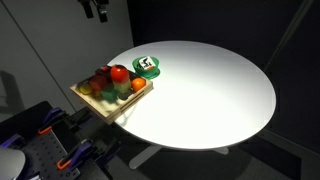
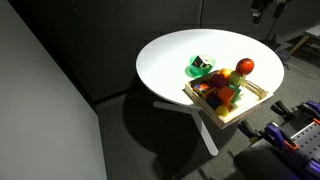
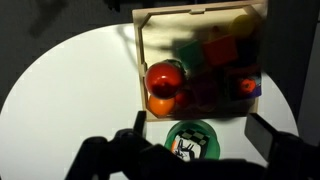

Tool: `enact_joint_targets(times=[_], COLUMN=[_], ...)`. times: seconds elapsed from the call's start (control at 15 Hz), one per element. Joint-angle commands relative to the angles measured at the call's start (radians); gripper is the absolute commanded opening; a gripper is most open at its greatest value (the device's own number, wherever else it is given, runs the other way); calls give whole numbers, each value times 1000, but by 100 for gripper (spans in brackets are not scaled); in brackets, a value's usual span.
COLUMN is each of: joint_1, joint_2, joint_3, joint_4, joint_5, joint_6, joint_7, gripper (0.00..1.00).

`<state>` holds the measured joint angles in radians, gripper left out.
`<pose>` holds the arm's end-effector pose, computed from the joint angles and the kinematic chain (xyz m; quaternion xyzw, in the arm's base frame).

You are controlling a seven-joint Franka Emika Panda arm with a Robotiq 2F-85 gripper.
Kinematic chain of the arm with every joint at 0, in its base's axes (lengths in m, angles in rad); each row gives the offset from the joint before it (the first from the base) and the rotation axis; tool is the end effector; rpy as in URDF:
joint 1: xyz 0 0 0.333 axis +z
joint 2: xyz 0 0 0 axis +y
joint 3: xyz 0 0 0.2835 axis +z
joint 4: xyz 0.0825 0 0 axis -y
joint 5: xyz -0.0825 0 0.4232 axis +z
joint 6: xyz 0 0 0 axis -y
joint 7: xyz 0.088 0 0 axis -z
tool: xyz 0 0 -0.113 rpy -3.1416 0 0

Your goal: Put the pink block on the tray

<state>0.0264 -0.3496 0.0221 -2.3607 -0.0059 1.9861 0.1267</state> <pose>0.4830 0.0230 0.4067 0.9992 -0.0386 -0.0119 0.0075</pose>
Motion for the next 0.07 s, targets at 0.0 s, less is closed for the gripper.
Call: enact_joint_targets(times=[0.0], joint_1=[-7], joint_2=[0], joint_3=[7], joint_4=[2], joint_5=[3], joint_6=[-2], joint_7=[-2], gripper=[100])
